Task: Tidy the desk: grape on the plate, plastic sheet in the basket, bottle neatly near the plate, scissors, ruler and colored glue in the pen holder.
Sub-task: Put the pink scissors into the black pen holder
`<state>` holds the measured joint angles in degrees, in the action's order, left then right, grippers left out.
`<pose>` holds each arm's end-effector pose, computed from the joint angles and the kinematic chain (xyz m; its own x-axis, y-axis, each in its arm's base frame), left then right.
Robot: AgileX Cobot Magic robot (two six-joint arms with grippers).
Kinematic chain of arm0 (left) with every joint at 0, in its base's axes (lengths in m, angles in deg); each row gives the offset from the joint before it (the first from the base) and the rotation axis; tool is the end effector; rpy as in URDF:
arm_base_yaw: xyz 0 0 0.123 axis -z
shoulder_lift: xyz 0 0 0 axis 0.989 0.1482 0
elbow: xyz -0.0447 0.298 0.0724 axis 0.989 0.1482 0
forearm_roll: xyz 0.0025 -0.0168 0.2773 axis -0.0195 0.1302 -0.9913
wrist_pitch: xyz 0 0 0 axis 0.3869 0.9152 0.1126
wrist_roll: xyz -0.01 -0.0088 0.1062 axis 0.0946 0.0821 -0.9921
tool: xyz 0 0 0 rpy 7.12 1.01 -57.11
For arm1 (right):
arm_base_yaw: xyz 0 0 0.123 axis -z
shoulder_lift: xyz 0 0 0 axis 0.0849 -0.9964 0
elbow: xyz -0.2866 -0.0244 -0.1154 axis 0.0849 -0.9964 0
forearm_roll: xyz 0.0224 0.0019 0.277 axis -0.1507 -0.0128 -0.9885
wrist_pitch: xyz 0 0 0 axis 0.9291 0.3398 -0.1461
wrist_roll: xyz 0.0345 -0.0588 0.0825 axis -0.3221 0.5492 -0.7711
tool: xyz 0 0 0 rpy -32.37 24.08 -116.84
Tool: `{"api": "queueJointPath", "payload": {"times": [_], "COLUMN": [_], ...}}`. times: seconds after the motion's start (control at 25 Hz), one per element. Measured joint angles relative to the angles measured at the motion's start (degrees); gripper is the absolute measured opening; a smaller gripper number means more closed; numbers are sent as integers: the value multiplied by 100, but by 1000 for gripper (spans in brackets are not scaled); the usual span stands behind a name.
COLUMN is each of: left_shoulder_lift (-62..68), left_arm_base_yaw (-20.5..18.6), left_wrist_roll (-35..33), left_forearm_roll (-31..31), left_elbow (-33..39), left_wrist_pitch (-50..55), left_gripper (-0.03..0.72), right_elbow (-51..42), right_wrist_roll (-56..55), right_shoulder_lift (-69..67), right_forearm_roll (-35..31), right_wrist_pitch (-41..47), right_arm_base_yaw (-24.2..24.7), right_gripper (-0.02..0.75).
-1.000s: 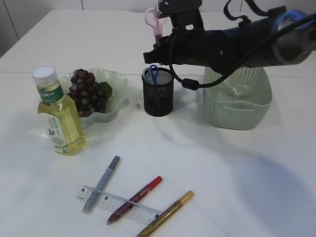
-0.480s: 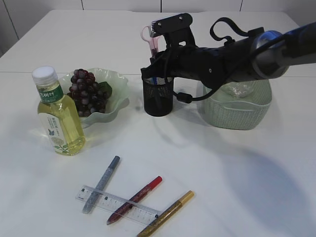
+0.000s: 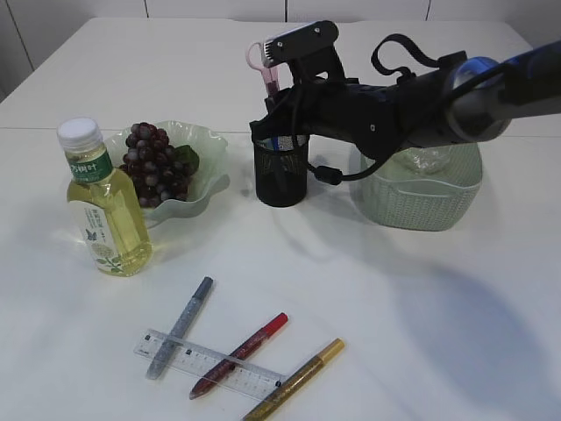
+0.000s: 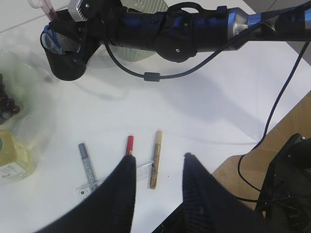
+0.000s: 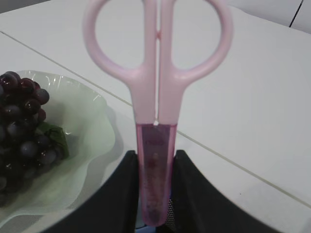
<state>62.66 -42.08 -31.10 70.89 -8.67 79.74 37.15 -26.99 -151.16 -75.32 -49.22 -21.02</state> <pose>0.1686 -0.1662 0.5005 -0.6163 0.3596 -0.7006 0.6667 0.7118 -0.2211 0.4865 0.2360 0.1929 -0.2313 -0.2963 -0.9267 -0.4804 0.8631 -0.1560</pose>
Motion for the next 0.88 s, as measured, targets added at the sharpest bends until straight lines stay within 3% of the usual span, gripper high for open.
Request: {"api": "queueJointPath", "payload": {"times": [0.88], "left_shoulder_lift": [0], "left_arm_base_yaw": [0], "left_wrist_roll": [0], "left_forearm_roll": [10], "left_elbow": [0], "left_wrist_pitch": [0], "left_gripper": [243], "right_elbow": [9], "right_wrist_roll": [32], "right_shoulder_lift": [-111], "right_forearm_roll": [-66], "right_wrist_pitch": [267], "right_arm_base_yaw": [21], "right_gripper": [186]}}
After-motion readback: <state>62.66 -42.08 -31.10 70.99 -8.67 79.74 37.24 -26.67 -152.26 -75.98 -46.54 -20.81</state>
